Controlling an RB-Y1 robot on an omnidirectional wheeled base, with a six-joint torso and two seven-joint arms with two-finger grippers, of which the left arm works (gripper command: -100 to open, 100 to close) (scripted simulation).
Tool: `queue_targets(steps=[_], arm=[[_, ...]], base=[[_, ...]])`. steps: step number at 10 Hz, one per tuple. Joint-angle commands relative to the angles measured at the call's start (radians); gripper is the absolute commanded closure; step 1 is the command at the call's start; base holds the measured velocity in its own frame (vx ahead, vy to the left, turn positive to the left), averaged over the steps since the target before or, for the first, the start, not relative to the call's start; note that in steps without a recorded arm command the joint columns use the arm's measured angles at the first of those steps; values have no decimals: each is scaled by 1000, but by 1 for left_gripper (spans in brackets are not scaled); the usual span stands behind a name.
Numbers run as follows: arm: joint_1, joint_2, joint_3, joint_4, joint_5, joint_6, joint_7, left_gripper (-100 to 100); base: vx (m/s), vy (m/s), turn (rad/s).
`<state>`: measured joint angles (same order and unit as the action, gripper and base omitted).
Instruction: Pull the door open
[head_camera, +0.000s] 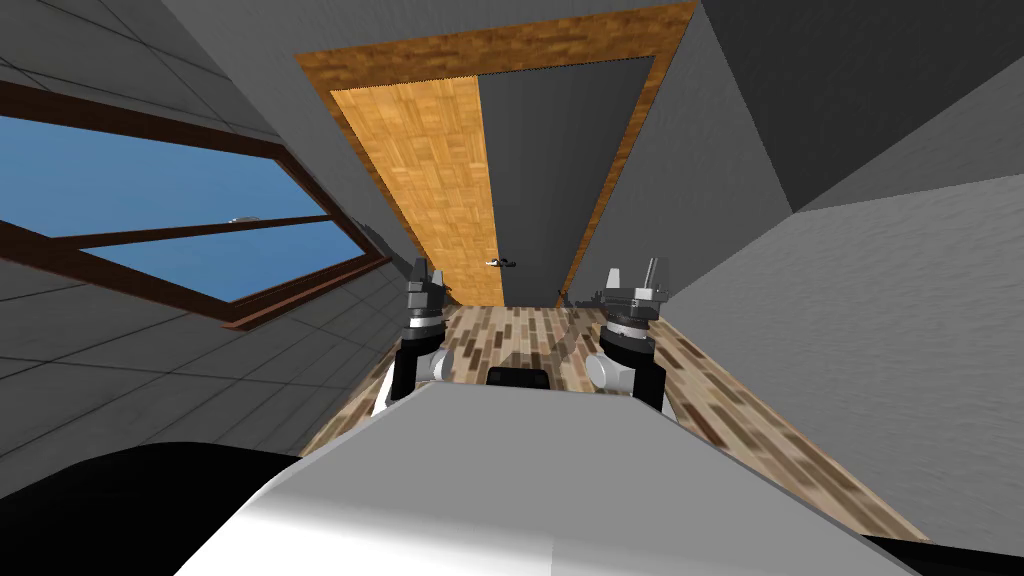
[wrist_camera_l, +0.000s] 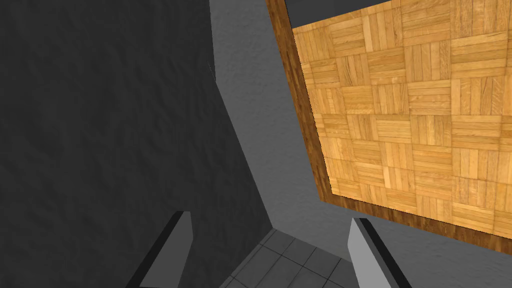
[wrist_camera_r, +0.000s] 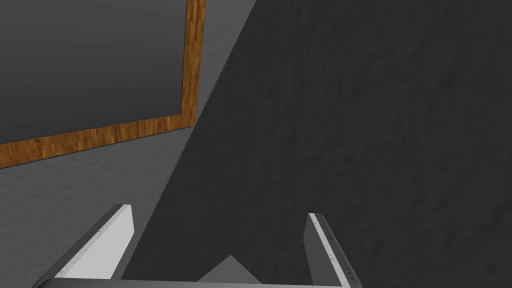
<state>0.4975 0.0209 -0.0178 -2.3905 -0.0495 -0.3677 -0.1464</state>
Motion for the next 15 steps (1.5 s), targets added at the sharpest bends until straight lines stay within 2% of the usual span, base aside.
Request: queue_targets(steps=[1,6,7,15], arm=[[-9,9,4,39,4,-11,8,-100],[-28,25,12,123,12,-34,24,-100],[-36,31,16,158,15,-44,31,-100],[-78,59,34,342,33,-95,68,-100]], base=[[62,3,-34],[109,9,-29],[98,2,-41],[102,7,-32]])
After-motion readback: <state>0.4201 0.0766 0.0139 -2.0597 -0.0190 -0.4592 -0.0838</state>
